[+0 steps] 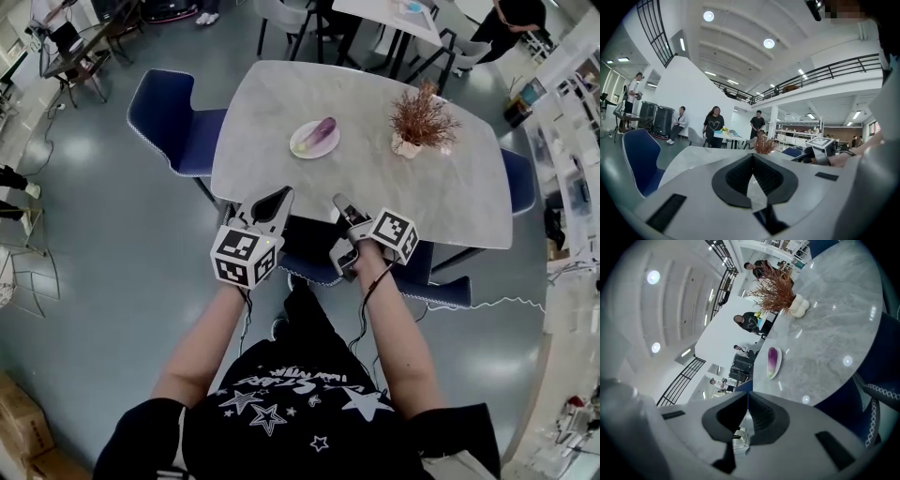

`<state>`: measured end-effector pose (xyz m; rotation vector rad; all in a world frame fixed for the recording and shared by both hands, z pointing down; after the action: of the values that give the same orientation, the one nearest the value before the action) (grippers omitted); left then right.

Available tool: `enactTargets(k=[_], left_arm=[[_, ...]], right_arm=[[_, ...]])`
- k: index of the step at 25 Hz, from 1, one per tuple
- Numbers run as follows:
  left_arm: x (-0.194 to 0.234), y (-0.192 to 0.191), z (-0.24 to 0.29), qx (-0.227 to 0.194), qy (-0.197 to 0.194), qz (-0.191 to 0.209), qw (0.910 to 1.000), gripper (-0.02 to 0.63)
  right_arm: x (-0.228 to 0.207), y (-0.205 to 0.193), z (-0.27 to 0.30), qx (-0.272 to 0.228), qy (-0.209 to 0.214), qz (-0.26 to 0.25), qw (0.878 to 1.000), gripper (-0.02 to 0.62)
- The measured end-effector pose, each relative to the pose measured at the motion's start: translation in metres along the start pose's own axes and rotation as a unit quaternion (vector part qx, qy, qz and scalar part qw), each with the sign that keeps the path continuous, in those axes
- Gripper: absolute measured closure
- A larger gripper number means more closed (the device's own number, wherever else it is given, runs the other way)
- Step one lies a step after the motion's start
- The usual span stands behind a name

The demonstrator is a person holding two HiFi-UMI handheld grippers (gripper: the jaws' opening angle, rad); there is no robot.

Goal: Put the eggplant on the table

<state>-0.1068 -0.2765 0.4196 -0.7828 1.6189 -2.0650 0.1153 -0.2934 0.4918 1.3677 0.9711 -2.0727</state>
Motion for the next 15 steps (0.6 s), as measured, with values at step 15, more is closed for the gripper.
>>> enactTargets(k=[15], left_arm=[[-0.035, 0.002, -0.022, -0.005, -0.032, -0.006, 0.9995, 0.598]], right_arm=[[0.034, -0.023, -0.046, -0.004, 0.016, -0.056, 0.998, 0.589]])
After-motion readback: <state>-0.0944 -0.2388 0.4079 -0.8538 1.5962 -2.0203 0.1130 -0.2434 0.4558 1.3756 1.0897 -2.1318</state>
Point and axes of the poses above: the fingertips, and each gripper's own axes: z forward along the fingers, x to its left, y out of its top, the point moved 9 cm from there along -z, backward along the fingers, and after that the axes turned 2 degrees about x, right-handed, at the moved point
